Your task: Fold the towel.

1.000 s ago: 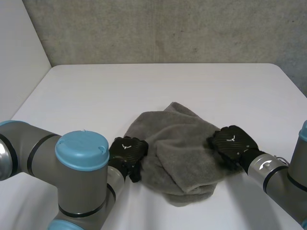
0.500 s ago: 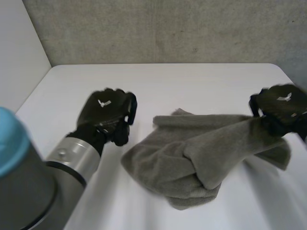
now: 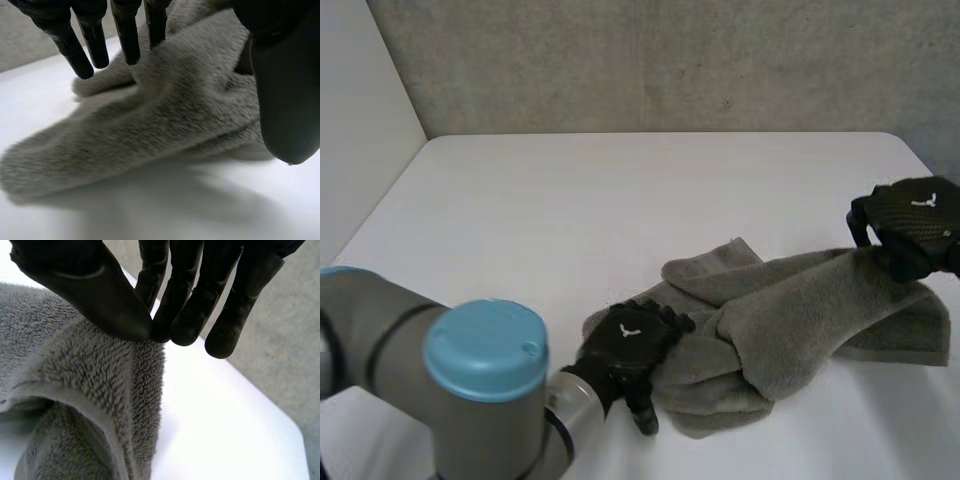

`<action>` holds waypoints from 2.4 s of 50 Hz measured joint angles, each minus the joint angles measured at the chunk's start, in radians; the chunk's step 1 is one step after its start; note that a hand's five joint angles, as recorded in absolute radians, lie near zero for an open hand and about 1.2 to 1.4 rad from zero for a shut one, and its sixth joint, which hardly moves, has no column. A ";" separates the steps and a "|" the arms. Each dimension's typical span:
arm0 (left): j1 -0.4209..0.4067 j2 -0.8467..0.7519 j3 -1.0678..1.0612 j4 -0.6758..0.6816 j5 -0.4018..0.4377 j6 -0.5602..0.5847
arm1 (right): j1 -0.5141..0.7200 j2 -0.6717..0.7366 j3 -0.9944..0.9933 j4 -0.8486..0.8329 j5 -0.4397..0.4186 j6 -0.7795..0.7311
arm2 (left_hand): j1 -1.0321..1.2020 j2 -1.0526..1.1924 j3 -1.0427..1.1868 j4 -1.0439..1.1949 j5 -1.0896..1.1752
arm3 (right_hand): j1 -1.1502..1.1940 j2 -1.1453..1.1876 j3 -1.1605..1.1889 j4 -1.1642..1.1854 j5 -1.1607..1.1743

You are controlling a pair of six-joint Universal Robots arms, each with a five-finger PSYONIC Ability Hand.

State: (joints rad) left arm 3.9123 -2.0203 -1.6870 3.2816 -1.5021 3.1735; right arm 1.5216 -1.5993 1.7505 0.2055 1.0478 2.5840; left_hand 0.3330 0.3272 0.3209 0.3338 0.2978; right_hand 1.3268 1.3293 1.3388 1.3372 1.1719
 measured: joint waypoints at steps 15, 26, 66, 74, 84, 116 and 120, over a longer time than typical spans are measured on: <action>-0.015 -0.092 0.137 0.001 -0.085 0.019 | -0.002 0.022 0.046 -0.063 0.002 0.000 | 1.095 1.127 1.217 1.181 1.173 | 0.002 0.000 0.000 0.000 0.000; 0.098 0.208 0.066 -0.067 -0.145 0.043 | 0.000 -0.148 -0.017 0.009 -0.002 0.025 | 1.095 1.130 1.221 1.181 1.177 | 0.027 0.000 0.000 0.000 0.008; 0.509 -0.233 0.449 -0.107 0.159 0.048 | 0.404 0.220 -0.171 0.040 0.229 0.064 | 0.333 0.347 0.347 0.344 0.393 | -0.724 -0.703 -0.728 -0.729 -0.775; 0.530 -0.056 0.367 -0.176 0.159 0.045 | 0.388 0.054 -0.011 0.031 0.204 0.049 | -0.050 -0.053 -0.053 -0.051 -0.055 | -0.762 -0.745 -0.767 -0.755 -0.807; 0.495 0.311 0.001 -0.222 0.158 0.046 | 0.383 -0.111 0.219 0.011 0.145 -0.038 | -0.022 -0.005 -0.003 -0.025 0.027 | -0.762 -0.745 -0.767 -0.755 -0.806; 0.202 0.191 -0.195 -0.018 -0.052 0.031 | 0.357 -0.053 0.510 -0.318 0.150 -0.042 | 0.129 0.129 0.139 0.126 0.172 | -0.865 -0.852 -0.872 -0.870 -0.923; 0.173 0.153 -0.156 0.013 -0.094 0.030 | 0.356 -0.055 0.509 -0.356 0.154 0.019 | 0.129 0.129 0.139 0.126 0.172 | -0.870 -0.855 -0.876 -0.872 -0.927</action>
State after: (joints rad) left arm 4.0849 -1.8678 -1.8426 3.2949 -1.5958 3.2039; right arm 1.8779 -1.6543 2.2593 -0.1508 1.2016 2.6030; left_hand 0.4618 0.4562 0.4599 0.4594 0.4701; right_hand 0.4573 0.4739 0.4626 0.4656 0.2449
